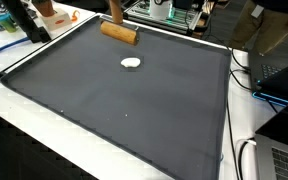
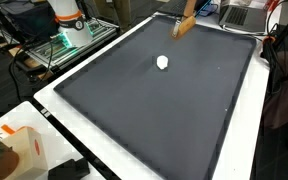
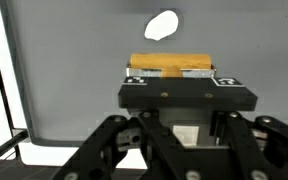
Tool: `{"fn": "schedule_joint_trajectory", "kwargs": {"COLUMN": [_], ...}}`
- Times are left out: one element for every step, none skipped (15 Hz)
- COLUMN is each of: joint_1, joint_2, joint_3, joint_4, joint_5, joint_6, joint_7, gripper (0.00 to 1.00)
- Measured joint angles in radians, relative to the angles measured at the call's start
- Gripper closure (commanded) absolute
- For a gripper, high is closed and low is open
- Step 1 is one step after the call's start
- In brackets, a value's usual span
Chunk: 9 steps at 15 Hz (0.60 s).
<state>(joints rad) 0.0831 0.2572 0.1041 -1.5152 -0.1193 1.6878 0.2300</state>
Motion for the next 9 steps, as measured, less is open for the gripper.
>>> {"fn": "schedule_joint_trajectory", "kwargs": {"joint_1": [0.001,0.001,0.001,0.001,0.001,0.001,0.0,0.0,0.0], "joint_2": [0.003,0.01,0.018,0.029,0.04,0.053,0.065,0.077,0.09], "joint_3": [-0.003,-0.008,-0.013,-0.02,-0.026,-0.033,-0.038,-0.043,-0.048], "joint_4": [0.0,0.003,0.009,0.018,0.027,0.039,0.052,0.065,0.079], "joint_5": [0.0,0.0,0.0,0.0,0.0,0.0,0.0,0.0,0.001], "joint_6": [0.0,0.0,0.0,-0.001,-0.001,-0.003,-0.007,-0.011,-0.019], "joint_7": [0.0,0.0,0.0,0.0,0.0,0.0,0.0,0.0,0.0], "gripper": [0.77,0.77,0.77,0.77,0.77,0.77,0.77,0.77,0.77]}}
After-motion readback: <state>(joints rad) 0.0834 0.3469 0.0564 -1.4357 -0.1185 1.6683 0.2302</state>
